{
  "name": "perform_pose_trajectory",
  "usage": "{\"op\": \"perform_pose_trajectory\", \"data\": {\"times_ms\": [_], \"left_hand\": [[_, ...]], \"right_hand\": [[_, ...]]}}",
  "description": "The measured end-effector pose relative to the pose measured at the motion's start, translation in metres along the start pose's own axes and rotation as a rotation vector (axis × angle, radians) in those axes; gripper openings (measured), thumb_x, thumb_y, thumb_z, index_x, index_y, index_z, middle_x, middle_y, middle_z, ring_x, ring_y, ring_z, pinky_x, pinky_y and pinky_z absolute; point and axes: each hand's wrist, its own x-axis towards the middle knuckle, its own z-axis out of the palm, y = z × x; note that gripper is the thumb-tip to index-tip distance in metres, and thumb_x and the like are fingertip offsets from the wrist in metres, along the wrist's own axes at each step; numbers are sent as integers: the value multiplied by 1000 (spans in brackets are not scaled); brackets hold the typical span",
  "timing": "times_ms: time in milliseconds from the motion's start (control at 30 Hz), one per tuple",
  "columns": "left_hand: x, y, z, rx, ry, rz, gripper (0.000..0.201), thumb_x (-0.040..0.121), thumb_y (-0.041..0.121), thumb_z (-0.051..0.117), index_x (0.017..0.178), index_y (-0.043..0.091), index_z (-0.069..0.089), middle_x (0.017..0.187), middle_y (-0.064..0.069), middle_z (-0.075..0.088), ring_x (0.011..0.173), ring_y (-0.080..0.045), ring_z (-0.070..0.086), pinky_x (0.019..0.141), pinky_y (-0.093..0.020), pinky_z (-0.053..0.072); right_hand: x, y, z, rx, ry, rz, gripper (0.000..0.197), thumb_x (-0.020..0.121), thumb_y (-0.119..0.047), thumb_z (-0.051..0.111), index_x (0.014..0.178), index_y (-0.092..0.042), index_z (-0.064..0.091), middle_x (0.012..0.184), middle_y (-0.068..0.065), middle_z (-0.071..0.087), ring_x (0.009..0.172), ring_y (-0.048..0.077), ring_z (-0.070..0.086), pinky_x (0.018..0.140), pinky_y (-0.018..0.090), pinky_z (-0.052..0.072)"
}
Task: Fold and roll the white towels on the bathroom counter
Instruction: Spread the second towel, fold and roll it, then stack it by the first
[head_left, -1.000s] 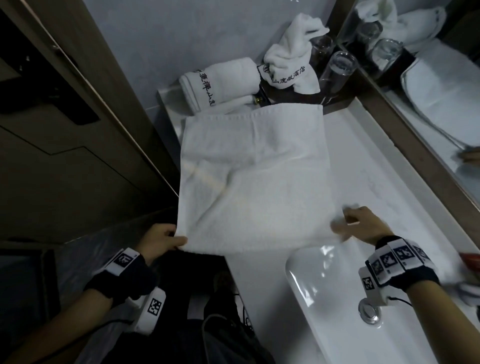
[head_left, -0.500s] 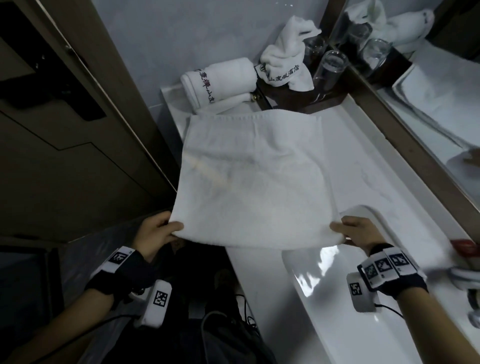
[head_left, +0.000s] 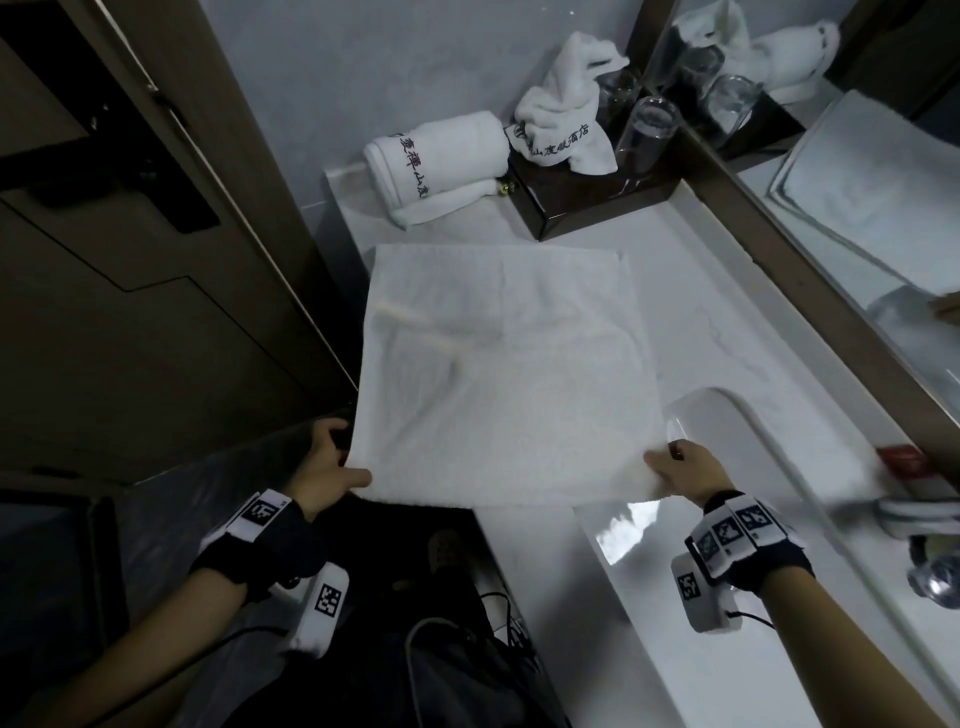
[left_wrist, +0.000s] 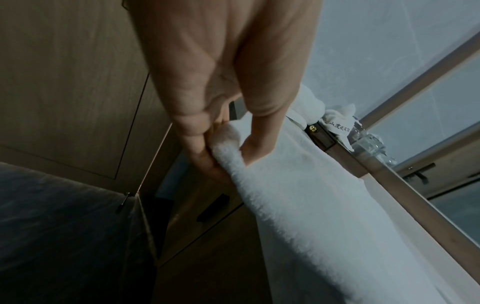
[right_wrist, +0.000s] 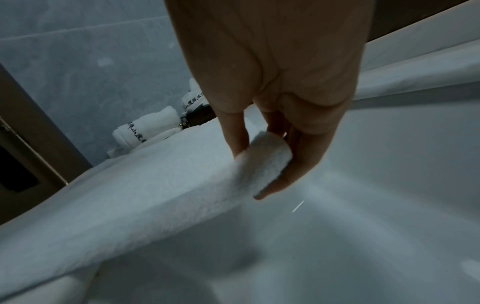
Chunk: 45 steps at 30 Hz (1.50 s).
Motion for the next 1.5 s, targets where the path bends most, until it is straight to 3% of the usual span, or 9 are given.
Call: {"op": "perform_pose_trajectory", "data": {"times_ms": [167,367,467,567,700,900,1033,1267,1500], "left_hand": [[-13,-4,-6,-87,-80,36,86,74,-7,66,135,35,21,103,-11,57,92,-26,59,74,-38,52],[-31,-11,-14,26,-128,272,71,81,3,65,128,44,33,110,-5,59,95,-20,60,83,-34,51],[-36,-10,-12,204,-148,397,43,85,3,60,112,35,55,105,9,59,96,-10,55,89,-18,41],[-37,-6,-11,381,-100,413,19,81,8,67,85,27,71,82,3,55,77,-12,54,78,-21,41],[-41,-1,-14,264,-142,353,37,67,5,79,96,25,69,103,-6,49,82,-17,57,81,-19,46],[-28,14,-17,288,111,526,26,75,-6,67,93,13,72,86,-2,44,85,-16,49,75,4,36],[-13,38,-30,302,170,626,20,79,-2,65,95,9,70,111,-4,39,104,-15,43,92,-19,34],[10,98,-52,-37,137,596,27,88,8,57,82,33,64,73,14,69,69,14,60,65,0,44],[76,159,-59,-61,218,584,9,89,11,56,94,10,63,66,11,64,60,15,56,59,1,41]], "right_hand": [[-12,8,7,235,24,-6,39,85,-6,61,110,-15,32,96,19,54,67,26,57,50,23,54],[-31,5,9,128,57,-242,38,84,10,43,78,-19,67,99,9,66,69,19,54,65,20,46],[-44,0,5,113,-10,-268,34,86,9,45,98,-12,69,110,17,66,89,23,58,84,33,48],[-50,1,-3,-71,-99,-284,55,75,22,40,116,-9,60,113,27,59,77,23,57,73,33,49],[-47,2,-4,-88,-28,-285,58,69,24,56,111,-15,61,120,10,58,92,22,58,79,27,44],[-26,-11,-20,-74,171,-366,26,82,6,58,103,-4,70,105,17,64,96,31,61,81,27,48],[-9,-32,-39,297,196,-360,26,81,8,63,107,8,63,101,7,60,90,21,55,63,0,44],[31,-88,-53,560,218,-362,12,89,-20,60,93,-11,66,69,-1,59,60,8,55,58,17,51],[78,-147,-61,428,378,-360,45,84,-23,65,50,-21,35,44,-10,41,50,11,34,52,27,29]]}}
